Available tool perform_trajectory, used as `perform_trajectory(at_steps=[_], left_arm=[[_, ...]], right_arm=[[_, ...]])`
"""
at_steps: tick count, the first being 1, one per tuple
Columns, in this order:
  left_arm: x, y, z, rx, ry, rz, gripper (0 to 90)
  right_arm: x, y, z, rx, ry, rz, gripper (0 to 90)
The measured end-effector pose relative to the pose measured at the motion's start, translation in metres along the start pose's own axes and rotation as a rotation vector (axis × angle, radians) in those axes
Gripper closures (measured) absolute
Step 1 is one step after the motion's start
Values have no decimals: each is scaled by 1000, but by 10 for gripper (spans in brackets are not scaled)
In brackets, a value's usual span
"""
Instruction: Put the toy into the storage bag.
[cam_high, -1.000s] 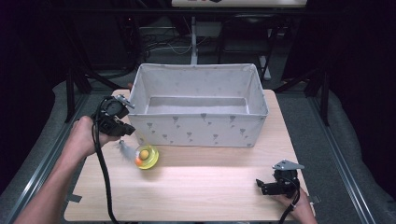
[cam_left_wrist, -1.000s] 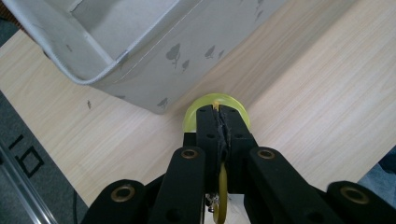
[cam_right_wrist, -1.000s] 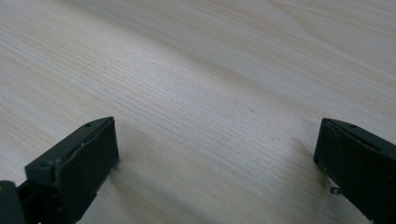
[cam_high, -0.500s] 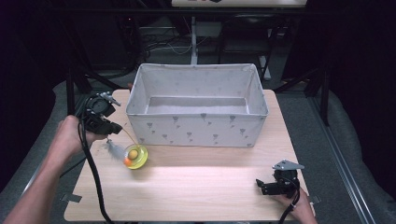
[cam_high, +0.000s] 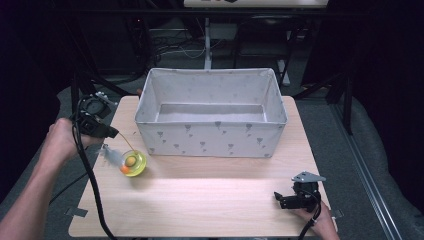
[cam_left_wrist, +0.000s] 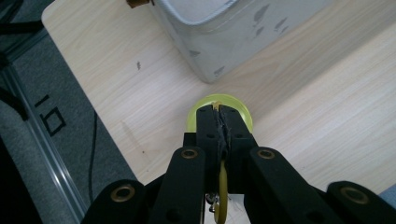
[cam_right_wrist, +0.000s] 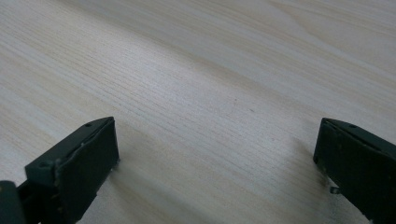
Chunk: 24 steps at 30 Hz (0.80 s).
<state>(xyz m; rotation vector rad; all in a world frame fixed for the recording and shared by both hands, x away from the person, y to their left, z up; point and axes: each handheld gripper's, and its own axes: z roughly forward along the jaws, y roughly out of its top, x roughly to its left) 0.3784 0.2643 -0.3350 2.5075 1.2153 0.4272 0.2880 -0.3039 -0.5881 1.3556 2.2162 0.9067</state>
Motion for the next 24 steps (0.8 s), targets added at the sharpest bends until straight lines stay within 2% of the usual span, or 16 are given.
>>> perform_trajectory(at_steps=[8,13,24], left_arm=[[14,1,-6,-3,22,-30,882],[23,4,-13,-3,56,-50,881],[36,14,-29,-19,98,-69,881]], right_arm=[[0,0,0,0,0,0,0],[0,0,0,0,0,0,0],[0,0,0,0,0,0,0]])
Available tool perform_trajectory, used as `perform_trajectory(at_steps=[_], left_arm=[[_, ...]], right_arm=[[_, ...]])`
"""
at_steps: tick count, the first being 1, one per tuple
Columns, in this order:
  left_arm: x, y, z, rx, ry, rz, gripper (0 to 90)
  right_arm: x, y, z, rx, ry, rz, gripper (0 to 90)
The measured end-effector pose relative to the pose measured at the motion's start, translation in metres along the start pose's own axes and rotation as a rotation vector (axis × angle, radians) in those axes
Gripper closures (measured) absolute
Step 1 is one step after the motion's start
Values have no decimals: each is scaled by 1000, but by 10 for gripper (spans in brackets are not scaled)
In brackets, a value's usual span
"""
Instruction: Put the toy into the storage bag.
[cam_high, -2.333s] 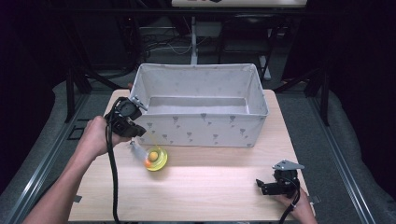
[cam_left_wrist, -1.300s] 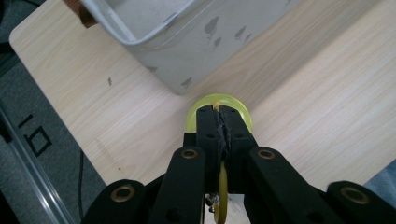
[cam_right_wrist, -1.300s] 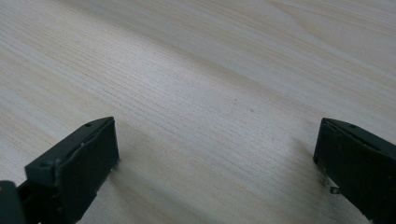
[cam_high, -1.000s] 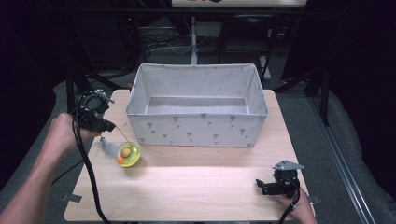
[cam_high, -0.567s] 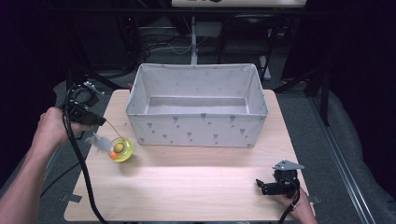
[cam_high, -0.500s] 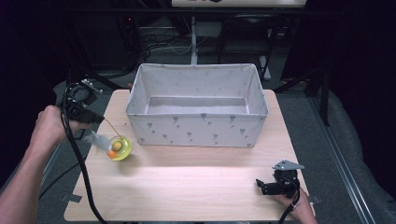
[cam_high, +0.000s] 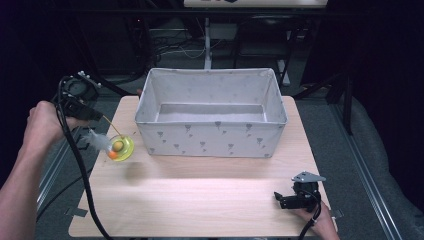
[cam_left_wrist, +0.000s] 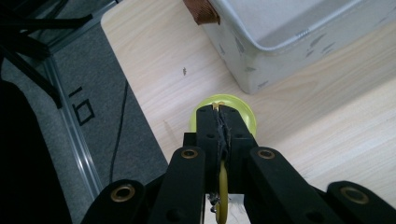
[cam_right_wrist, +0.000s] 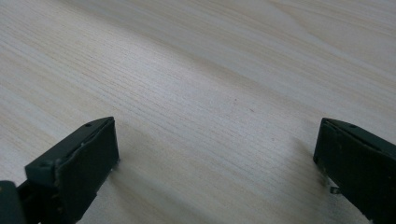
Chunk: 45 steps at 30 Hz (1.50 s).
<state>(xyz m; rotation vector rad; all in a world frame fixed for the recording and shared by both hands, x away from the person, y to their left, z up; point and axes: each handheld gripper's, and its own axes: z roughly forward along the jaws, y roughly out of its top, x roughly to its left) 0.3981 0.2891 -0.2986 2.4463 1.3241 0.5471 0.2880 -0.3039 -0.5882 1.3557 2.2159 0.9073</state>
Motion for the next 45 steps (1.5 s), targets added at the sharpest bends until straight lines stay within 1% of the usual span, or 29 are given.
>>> perform_trajectory(at_steps=[1,6,8,14,15,19,20,23,27,40,45], left_arm=[[1,1,-1,0,5,3,882],[7,9,-10,-8,21,-9,882],[9,11,-12,-4,26,-4,882],[13,18,-20,-12,51,-12,881],[14,19,-21,-20,53,-17,881],[16,24,-27,-29,66,-17,881],[17,26,-30,-26,69,-12,882],[19,30,-36,-27,78,-14,882],[21,35,-42,-39,81,-17,881],[24,51,-62,-59,125,-11,881],[27,57,-70,-71,132,-10,881]], right_arm=[[0,0,0,0,0,0,0],[0,0,0,0,0,0,0],[0,0,0,0,0,0,0],[0,0,0,0,0,0,0],[0,0,0,0,0,0,0],[0,0,0,0,0,0,0],[0,0,0,0,0,0,0],[0,0,0,0,0,0,0],[0,0,0,0,0,0,0],[0,0,0,0,0,0,0],[0,0,0,0,0,0,0]])
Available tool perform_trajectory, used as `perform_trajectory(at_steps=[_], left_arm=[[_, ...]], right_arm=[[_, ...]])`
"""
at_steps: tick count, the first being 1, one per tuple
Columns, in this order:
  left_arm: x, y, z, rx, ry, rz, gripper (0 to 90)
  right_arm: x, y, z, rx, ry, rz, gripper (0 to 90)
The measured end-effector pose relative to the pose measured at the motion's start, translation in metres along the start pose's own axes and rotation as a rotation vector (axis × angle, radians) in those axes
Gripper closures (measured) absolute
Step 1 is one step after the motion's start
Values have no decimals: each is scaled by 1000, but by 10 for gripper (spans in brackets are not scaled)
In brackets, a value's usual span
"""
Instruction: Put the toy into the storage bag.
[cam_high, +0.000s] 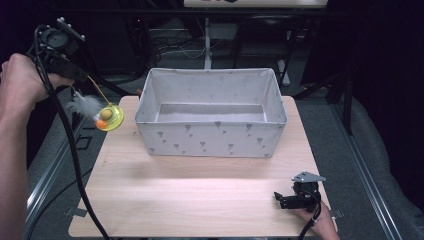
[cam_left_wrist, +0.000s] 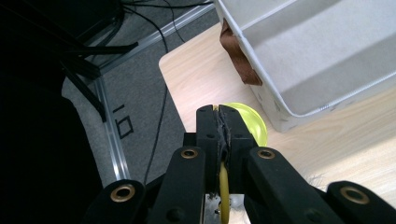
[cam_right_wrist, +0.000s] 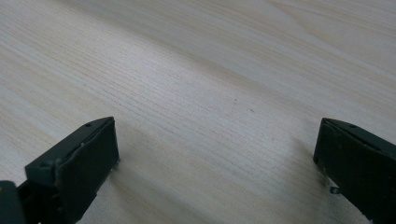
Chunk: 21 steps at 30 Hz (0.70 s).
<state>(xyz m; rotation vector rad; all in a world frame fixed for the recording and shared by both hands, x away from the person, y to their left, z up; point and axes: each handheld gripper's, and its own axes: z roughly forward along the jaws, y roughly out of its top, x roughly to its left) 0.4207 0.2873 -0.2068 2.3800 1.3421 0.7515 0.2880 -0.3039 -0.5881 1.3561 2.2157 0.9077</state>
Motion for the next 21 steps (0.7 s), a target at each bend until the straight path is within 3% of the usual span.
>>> perform_trajectory(at_steps=[21], left_arm=[[2,29,-24,-57,19,12,881]], right_arm=[[0,0,0,0,-1,0,0]])
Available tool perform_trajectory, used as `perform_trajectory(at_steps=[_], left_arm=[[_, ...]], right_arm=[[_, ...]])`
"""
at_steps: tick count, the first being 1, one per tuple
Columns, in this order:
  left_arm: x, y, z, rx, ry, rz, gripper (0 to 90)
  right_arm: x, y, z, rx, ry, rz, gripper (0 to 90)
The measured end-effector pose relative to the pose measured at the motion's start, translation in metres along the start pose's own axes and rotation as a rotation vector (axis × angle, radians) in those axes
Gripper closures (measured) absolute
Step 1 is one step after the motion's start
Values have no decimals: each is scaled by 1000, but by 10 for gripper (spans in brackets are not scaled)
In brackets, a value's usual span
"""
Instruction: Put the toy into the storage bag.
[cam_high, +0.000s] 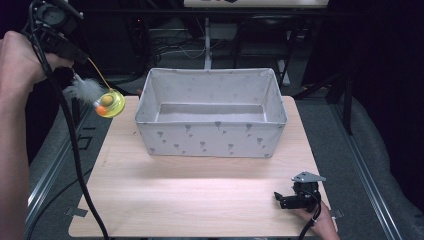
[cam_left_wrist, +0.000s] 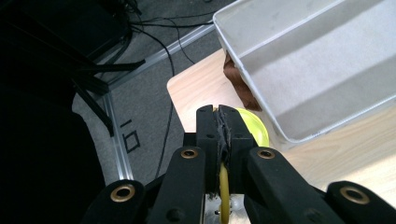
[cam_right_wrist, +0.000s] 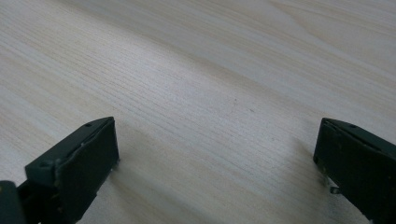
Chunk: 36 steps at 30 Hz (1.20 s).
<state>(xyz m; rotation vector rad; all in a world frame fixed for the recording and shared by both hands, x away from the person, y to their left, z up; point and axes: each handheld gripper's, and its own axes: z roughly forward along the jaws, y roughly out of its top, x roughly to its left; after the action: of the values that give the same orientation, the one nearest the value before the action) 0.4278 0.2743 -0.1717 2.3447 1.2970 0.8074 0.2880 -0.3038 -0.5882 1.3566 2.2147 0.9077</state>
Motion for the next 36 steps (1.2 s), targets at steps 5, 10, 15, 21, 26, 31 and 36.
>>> perform_trajectory(at_steps=[5,10,15,21,26,31,36], left_arm=[[1,6,-6,-25,-6,-3,881],[0,16,-12,-41,-4,5,881],[-3,26,-17,-58,4,17,881],[-8,39,-22,-71,6,30,881],[-15,49,-23,-80,0,46,881],[-22,59,-24,-98,-14,61,881],[-30,68,-22,-108,-22,79,881]], right_arm=[[0,0,0,0,0,0,0],[0,0,0,0,0,0,0],[0,0,0,0,0,0,0],[0,0,0,0,0,0,0],[0,0,0,-1,0,1,0],[0,0,0,-2,0,2,0],[0,0,0,-4,0,0,0]])
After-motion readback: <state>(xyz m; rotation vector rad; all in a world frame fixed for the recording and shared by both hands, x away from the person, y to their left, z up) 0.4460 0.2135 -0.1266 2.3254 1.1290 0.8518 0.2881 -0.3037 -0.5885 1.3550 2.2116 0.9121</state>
